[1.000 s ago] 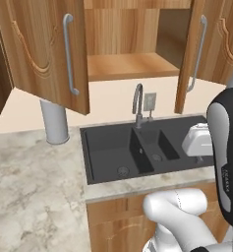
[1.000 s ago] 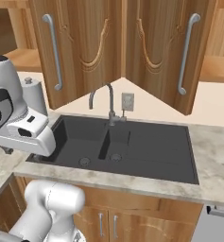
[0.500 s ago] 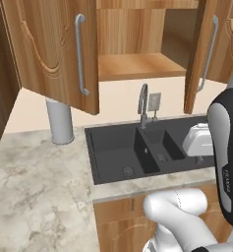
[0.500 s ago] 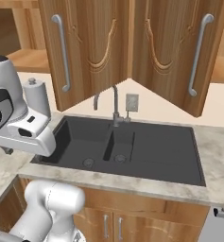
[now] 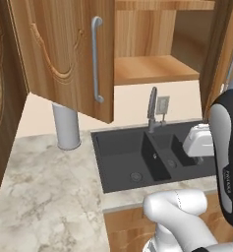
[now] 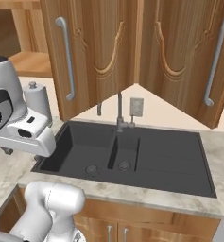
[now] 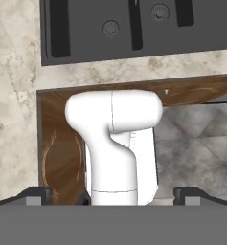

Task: Close all open cabinet doors.

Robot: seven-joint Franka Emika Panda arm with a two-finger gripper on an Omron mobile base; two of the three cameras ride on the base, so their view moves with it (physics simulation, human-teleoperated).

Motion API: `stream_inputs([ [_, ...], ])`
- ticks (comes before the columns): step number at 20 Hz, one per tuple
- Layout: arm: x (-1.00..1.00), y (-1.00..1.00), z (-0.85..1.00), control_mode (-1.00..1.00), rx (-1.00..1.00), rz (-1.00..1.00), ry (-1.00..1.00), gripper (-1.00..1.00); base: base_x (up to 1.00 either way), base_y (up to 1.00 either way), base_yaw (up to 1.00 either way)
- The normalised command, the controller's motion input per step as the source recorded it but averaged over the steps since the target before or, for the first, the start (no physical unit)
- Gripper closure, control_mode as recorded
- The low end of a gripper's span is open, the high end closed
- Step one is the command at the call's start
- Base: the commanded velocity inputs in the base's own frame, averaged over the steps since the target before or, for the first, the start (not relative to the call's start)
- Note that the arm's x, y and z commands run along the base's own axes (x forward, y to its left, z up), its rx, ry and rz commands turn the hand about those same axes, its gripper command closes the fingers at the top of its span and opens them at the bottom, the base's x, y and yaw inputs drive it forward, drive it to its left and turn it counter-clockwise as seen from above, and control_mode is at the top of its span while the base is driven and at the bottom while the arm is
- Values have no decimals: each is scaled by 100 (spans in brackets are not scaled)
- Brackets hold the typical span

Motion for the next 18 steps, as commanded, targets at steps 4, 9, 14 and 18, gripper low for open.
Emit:
stream_inputs([
  [4,0,0,0,100,0,0,0,-100,30,32,0],
  [9,0,0,0,100,0,0,0,-100,7,17,0],
  [14,0,0,0,100,0,0,0,-100,0,0,0],
  [18,0,0,0,100,0,0,0,-100,0,0,0],
])
